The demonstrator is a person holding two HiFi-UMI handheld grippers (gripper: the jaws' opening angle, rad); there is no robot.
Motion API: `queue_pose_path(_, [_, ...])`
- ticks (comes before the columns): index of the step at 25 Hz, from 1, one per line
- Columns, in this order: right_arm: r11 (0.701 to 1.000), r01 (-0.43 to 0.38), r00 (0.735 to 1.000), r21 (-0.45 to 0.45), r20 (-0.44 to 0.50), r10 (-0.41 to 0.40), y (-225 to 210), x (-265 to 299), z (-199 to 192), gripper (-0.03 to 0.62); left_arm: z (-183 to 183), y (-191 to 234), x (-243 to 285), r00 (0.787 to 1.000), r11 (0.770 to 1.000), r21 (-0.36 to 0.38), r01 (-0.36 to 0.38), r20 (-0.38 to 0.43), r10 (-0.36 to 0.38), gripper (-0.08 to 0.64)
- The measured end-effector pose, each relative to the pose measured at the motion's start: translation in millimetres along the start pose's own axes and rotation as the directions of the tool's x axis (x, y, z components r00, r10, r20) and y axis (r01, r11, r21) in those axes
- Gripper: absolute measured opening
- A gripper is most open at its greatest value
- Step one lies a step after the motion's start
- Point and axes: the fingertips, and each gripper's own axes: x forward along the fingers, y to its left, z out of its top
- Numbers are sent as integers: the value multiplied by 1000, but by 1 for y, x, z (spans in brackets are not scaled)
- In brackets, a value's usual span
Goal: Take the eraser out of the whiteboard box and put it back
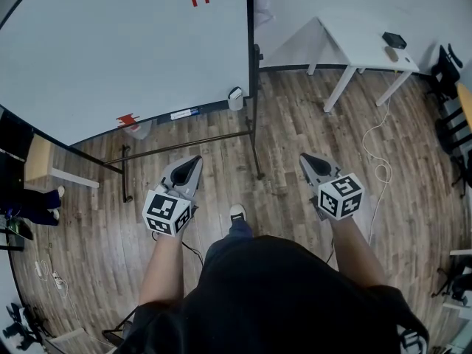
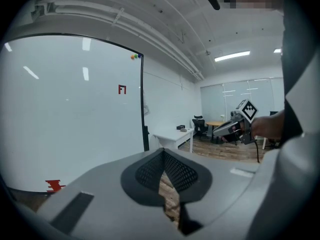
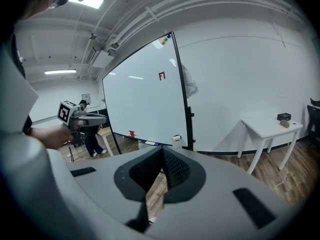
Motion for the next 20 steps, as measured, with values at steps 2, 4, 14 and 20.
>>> queue_pose_path(2, [1000,4,1000,4,-3,-4,-2,7,2,-6,-1,6,5,1000,1000,-3,5,-3,-5,11])
queue_pose_path(4, [1000,6,1000,7,-6,-6,-5,12,3,-6,-2,11,11,1000,1000,-6,10,-7,-10,11])
queue_pose_path(14, [999,18,999,30,-31,-17,-22,48,5,-6,-11,37,47,998,998,-23,51,-32,-52,11])
queue_pose_path(20, [999,36,999,34,-25,-35,-33,73,16,-6,-12,57,70,996,997,-25,75,-43,-76,11])
